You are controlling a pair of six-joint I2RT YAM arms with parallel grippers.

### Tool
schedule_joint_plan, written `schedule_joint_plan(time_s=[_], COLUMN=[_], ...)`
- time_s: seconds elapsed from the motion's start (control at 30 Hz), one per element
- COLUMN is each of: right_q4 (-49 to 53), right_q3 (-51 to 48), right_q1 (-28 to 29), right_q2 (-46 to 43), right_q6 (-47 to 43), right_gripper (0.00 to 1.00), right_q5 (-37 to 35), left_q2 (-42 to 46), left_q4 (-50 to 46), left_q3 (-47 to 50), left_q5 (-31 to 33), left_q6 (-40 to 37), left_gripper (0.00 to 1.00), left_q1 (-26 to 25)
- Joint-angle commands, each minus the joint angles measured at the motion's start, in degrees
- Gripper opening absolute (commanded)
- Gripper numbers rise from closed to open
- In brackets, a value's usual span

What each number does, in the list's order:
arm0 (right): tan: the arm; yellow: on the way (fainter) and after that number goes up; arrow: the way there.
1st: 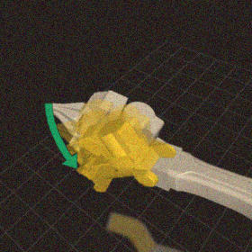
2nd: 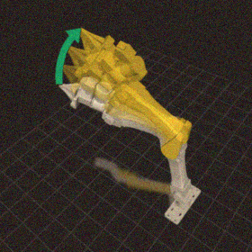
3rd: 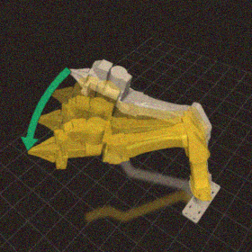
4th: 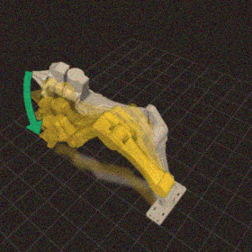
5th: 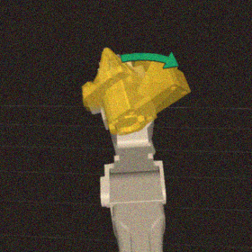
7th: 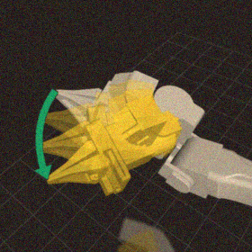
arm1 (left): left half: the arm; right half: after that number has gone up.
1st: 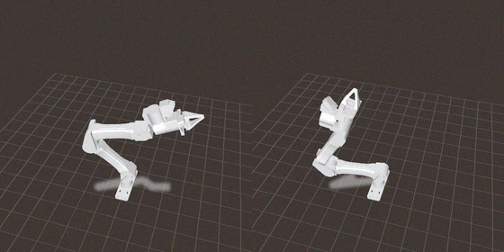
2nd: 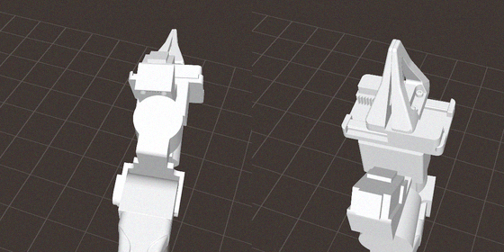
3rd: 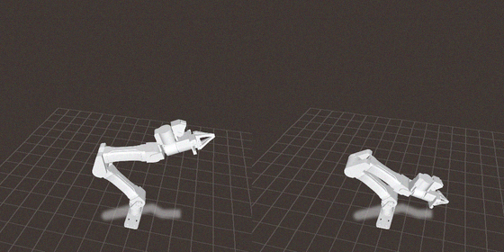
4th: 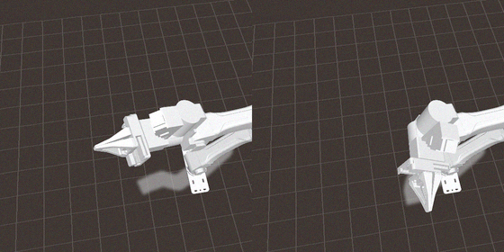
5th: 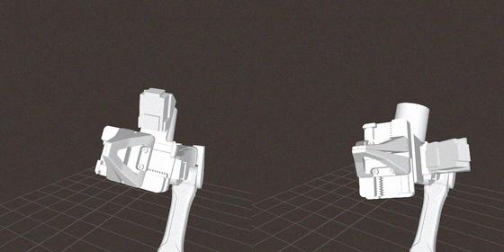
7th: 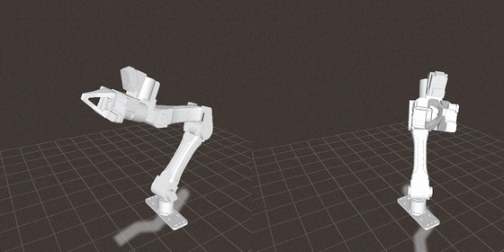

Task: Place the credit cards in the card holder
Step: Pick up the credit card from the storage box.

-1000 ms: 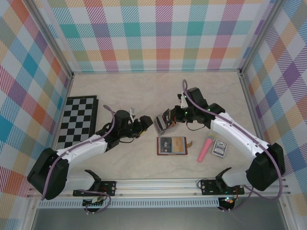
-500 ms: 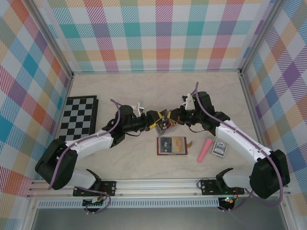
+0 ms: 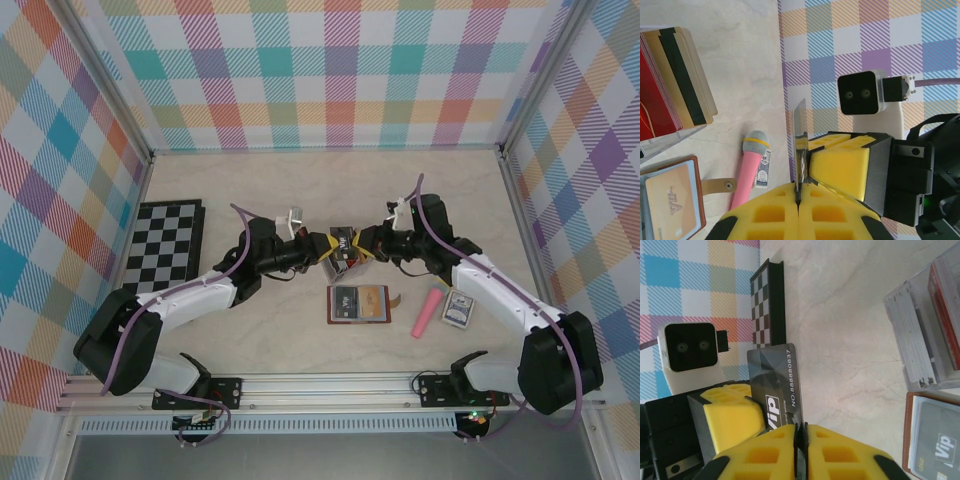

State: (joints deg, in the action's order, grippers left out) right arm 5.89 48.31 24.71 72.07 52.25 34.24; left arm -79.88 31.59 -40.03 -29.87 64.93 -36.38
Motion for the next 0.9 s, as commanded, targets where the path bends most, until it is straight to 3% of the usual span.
schedule_joint_plan(time_s=[0.0,0.27,0.53,0.63,0.7,0.8,0.87], right_q4=[-5.00,-4.23,-2.15,3.60,10.00,20.15,24.20], right_q3=[-0.06,0.98,1.08,1.88,2.45,2.56,1.19], right_q1=[-0.57,-2.03,-2.71,-2.74,-2.69,-2.74,-2.66], right_q2=[0.07,2.18,1.45,-0.17,-1.90,-4.62,-6.30], right_q6=[0.06,-2.19,-4.25,-7.62,-10.98,-15.95,-17.99], right_gripper=[0.18,0.24,0.10,0.05,0.05,0.05,0.05], right_q5=[7.72,11.58,11.82,8.02,2.64,-8.12,-13.68], left_q2=[0.22,-1.93,-2.10,-1.60,-0.60,0.82,0.98], left_q4=[2.04,8.91,8.50,1.67,-5.36,-20.68,-30.29], left_q3=[-1.19,-1.26,-0.74,-1.34,-1.94,-3.73,-5.40], left_q5=[-1.37,-5.63,-6.29,-4.55,-2.55,2.98,7.54], left_q6=[-0.63,1.91,1.84,-0.40,-3.07,-9.31,-13.14], left_gripper=[0.00,0.00,0.00,0.25,0.47,0.63,0.67], left_q1=[-0.45,-0.41,-0.45,-0.44,-0.47,-1.02,-2.09])
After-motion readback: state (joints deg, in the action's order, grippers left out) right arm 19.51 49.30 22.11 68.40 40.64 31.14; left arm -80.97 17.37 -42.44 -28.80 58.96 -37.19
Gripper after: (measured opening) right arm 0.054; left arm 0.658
